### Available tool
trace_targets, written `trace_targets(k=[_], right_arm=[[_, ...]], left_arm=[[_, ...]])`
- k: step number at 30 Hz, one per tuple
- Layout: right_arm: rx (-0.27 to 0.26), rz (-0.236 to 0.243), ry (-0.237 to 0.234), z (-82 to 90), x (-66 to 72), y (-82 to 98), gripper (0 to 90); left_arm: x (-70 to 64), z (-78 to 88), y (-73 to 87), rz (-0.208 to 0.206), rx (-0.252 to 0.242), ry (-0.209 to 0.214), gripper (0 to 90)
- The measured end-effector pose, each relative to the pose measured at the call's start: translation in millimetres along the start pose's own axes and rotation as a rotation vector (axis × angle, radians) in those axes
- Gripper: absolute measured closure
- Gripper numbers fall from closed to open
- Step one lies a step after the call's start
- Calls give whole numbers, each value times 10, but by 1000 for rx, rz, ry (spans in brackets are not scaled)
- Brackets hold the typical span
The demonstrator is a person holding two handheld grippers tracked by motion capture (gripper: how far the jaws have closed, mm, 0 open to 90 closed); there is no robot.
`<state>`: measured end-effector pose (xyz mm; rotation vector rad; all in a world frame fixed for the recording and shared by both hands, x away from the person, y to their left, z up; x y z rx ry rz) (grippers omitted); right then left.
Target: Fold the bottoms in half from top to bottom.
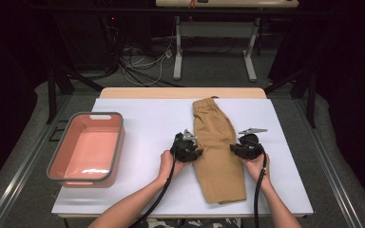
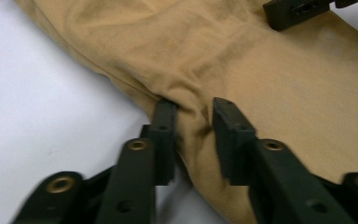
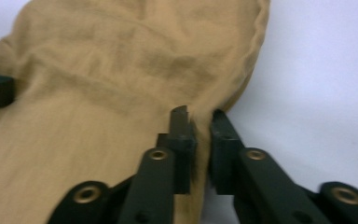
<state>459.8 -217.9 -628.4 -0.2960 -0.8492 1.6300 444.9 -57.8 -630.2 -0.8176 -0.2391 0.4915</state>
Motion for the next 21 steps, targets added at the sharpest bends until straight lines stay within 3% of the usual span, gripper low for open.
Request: trace_targets(k=[6, 16, 21], right_arm=[[6, -19, -4, -1, 28, 1, 865], [7, -11, -12, -13, 113, 14, 860], [14, -23, -19, -16, 164, 33, 857]], left_arm=[[15, 16, -19, 4, -20, 4, 854], [38, 81, 29, -16, -17, -20, 863], [47, 126, 68, -7, -25, -24, 863]])
Point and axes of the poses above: each handheld gripper's, and its own axes: z roughly backward along the jaws, y roughly out of its underside, x roughly to its left, the point moved 10 cm from there along -z, roughly forward along the jaws, and after that the axes turned 12 degrees about -z, right-handed, at the moved point
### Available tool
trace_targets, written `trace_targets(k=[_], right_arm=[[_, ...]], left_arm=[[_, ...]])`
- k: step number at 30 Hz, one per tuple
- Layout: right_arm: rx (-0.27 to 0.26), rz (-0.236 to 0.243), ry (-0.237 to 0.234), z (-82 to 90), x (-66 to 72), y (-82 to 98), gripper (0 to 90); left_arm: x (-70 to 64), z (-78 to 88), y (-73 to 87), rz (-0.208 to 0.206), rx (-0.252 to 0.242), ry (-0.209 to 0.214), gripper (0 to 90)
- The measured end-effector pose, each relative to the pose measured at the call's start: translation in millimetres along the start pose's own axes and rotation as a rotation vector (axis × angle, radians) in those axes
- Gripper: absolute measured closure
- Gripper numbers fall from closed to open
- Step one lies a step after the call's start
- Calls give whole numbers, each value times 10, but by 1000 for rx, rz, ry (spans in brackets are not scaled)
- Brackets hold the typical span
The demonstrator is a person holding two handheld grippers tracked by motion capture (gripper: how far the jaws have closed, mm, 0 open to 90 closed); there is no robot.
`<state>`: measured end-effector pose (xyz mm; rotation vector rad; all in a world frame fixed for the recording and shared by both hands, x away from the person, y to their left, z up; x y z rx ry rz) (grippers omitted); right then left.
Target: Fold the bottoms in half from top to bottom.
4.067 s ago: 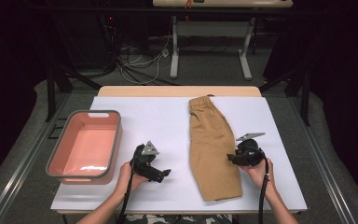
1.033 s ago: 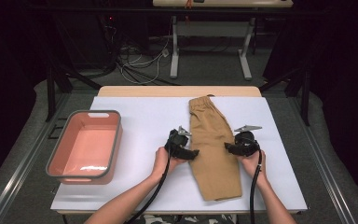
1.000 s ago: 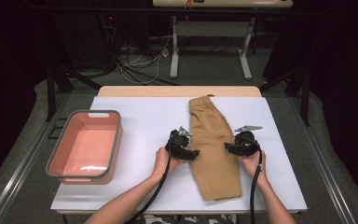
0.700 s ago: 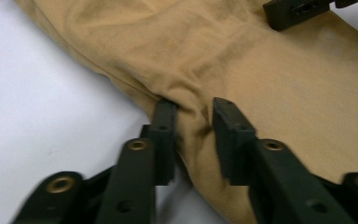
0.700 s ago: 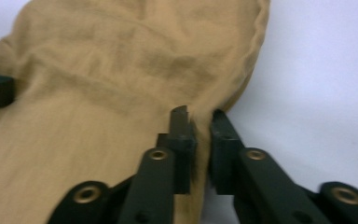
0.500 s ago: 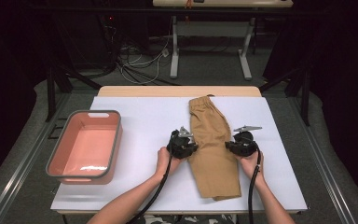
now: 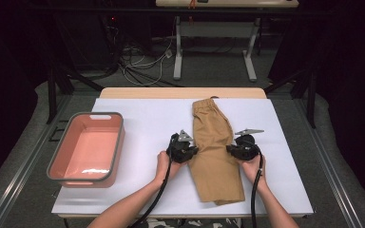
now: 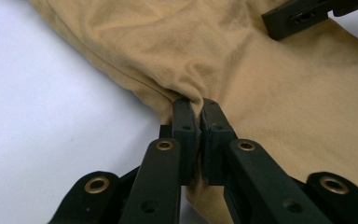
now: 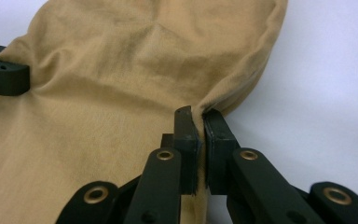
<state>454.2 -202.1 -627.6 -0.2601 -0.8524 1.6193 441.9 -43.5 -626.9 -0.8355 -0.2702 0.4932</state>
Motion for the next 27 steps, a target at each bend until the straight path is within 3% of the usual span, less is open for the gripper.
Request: trace_targets(k=[11, 18, 21, 23, 26, 27], right_arm=[[27, -4, -36, -16, 177, 51, 857], [12, 33, 3, 67, 153, -26, 859], [-17, 52, 49, 103, 75, -82, 852], [-10, 46, 64, 95, 21, -73, 814], [-4, 28, 106, 62, -71, -63, 650], [-4, 17, 114, 58, -91, -64, 622]], left_arm=[[36, 152, 124, 16, -8, 9, 866], [5, 185, 79, 30, -28, 23, 831], [-8, 181, 51, 27, -10, 43, 711], [37, 166, 27, 34, -2, 20, 551], [135, 151, -22, 84, -12, -7, 368], [152, 144, -29, 96, -11, -3, 343]])
Point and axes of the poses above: each handheld gripper's, and its own axes: z roughly backward along the jaws, y roughly out of its underside, x roughly to its left, the point moved 10 cm from there along -z, roughly forward along the jaws, and after that the axes turned 12 degrees about -z, right-handed, at the moved point
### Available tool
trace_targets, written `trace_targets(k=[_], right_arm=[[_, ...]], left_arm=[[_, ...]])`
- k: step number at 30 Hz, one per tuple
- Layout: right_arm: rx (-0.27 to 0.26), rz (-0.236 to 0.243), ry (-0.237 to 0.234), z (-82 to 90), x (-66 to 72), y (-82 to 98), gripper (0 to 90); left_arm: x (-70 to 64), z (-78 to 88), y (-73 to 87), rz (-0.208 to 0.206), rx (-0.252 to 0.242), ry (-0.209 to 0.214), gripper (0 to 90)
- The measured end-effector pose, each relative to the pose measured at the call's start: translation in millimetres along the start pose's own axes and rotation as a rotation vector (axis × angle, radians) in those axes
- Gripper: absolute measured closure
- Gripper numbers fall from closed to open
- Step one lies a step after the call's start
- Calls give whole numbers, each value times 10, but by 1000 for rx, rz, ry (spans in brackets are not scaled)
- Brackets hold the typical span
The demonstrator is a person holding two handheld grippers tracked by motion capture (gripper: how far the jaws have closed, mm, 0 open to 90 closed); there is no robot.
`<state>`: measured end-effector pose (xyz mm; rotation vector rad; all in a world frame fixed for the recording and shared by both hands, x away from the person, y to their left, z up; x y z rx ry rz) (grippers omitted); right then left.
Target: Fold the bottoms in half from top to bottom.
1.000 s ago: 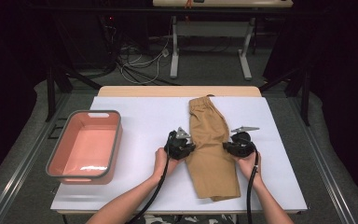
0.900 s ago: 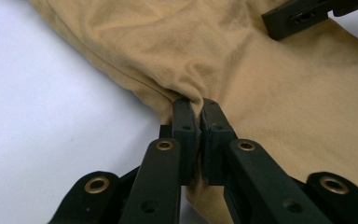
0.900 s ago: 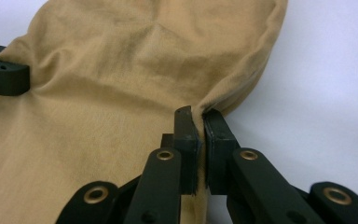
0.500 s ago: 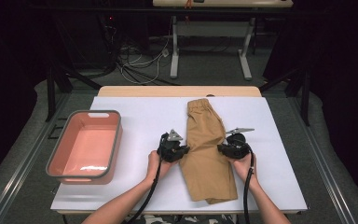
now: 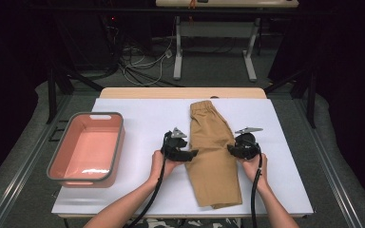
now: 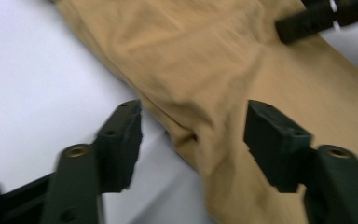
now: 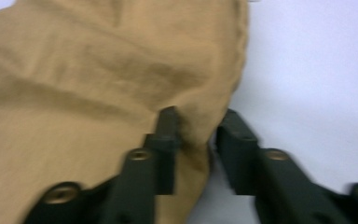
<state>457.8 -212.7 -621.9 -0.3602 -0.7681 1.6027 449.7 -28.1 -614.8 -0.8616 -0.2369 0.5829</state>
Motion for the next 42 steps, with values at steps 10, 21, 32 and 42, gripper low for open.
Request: trace_targets(k=[10, 21, 32, 42], right_arm=[[2, 16, -46, -62, 30, 22, 720], [15, 27, -80, -85, 88, 24, 831], [19, 25, -105, -123, 196, 15, 848], [34, 37, -139, -194, 398, -2, 848]], left_arm=[[131, -208, -54, 102, 24, 6, 349], [80, -306, -55, 82, -2, 37, 834], [161, -199, -15, 58, -3, 21, 850], [286, -49, 89, 74, -5, -5, 852]])
Point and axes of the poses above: each handheld gripper's, and its own axes: z roughly backward along the jaws, y roughly out of its underside, x roughly to its left, the point moved 10 cm from there along -z, roughly forward along the jaws, and after that the axes turned 12 degrees about -z, right-handed, at the moved point
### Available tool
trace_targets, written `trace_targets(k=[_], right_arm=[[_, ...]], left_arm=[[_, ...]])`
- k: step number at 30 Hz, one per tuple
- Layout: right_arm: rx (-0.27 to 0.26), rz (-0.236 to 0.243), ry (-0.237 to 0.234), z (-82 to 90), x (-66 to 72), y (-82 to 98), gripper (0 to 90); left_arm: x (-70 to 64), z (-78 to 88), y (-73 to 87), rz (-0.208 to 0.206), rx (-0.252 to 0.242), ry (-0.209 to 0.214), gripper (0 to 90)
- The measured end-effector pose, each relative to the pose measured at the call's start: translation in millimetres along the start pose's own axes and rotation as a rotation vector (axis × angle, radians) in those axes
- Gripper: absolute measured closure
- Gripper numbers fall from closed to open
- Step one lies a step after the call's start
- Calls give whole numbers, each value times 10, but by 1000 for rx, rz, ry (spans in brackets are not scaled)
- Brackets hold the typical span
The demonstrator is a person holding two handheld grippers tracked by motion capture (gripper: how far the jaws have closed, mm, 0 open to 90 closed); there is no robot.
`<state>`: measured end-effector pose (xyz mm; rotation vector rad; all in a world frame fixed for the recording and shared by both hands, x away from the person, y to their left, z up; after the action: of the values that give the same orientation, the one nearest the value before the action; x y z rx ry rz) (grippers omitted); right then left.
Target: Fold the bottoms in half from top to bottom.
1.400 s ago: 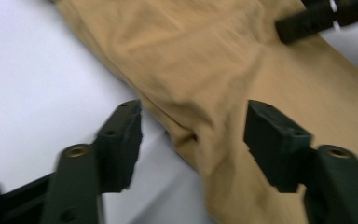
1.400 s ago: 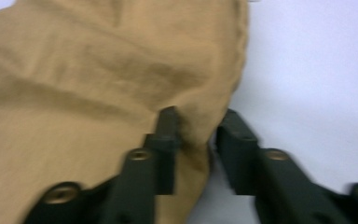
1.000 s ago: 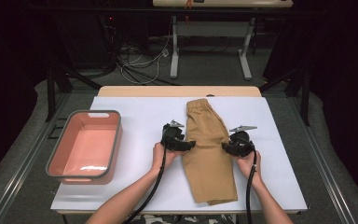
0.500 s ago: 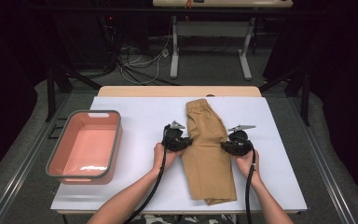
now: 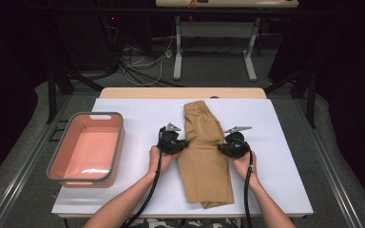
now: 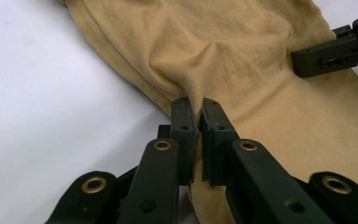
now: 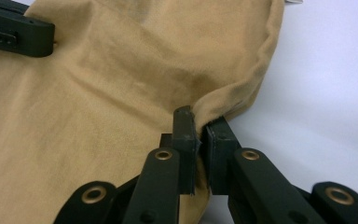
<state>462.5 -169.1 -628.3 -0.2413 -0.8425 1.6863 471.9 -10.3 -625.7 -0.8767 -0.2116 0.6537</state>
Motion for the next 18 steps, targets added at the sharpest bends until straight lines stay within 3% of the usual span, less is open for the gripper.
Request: trace_targets(k=[7, 18], right_arm=[[13, 18, -24, -64, 143, -9, 847], [43, 30, -70, -140, 399, 18, 845]], left_arm=[[121, 108, 44, 21, -12, -14, 851], [323, 272, 129, 11, -3, -67, 852]])
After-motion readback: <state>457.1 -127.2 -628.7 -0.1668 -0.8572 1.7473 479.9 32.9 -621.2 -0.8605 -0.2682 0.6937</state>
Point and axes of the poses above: each handheld gripper's, and its own axes: z roughly backward along the jaws, y roughly out of its underside, x roughly to its left, the point moved 10 cm from there along -z, roughly forward along the jaws, and after that the axes turned 12 degrees about -z, right-handed, at the moved point
